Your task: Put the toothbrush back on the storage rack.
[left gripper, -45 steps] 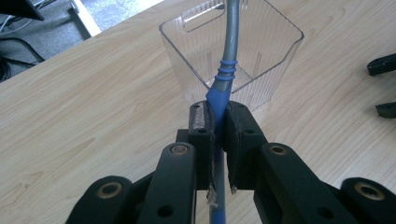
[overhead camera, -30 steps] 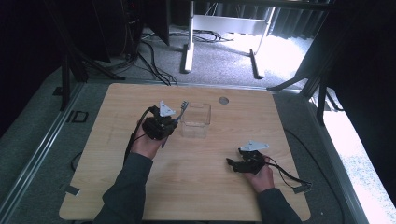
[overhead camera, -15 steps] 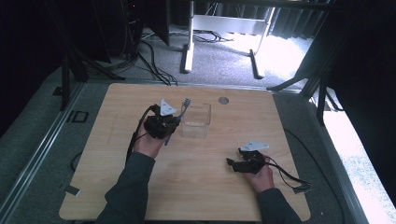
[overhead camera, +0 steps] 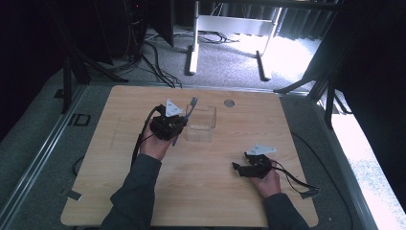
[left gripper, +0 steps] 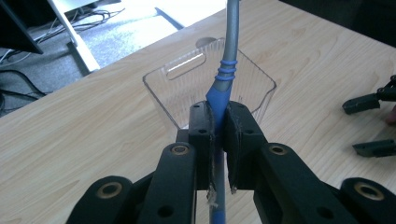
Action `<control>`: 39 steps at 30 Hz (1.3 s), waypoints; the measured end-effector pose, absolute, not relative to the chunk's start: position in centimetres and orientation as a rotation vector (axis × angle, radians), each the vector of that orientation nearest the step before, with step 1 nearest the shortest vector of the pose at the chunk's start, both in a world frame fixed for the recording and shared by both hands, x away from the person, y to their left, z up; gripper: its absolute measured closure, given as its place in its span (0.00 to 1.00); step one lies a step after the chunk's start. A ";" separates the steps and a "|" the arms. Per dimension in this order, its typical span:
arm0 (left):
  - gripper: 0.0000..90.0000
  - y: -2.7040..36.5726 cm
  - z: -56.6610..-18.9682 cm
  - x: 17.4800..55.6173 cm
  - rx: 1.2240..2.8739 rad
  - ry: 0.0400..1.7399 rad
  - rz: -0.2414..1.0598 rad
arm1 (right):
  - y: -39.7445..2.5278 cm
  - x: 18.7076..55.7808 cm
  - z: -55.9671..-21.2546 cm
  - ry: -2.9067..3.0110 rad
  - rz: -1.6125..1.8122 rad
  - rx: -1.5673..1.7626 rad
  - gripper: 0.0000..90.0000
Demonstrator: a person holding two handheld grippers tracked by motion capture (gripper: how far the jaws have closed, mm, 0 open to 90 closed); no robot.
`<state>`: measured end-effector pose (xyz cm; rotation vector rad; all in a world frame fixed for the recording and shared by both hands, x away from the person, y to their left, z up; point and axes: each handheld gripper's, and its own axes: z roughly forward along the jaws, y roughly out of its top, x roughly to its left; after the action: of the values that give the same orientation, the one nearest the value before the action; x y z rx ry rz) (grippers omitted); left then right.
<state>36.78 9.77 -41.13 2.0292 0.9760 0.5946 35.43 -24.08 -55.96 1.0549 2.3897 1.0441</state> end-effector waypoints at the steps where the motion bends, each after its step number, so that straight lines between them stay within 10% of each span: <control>1: 0.91 9.8 -41.1 36.8 2.026 0.975 0.594 | -24.1 35.4 -56.0 2.389 1.044 1.055 0.30; 39: 0.91 8.9 -40.3 37.6 1.894 0.890 0.622 | -24.1 35.4 -56.0 2.390 1.044 1.054 0.30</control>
<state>37.57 8.88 -40.28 1.8941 0.8904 0.6222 35.44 -24.08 -55.96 1.0545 2.3897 1.0438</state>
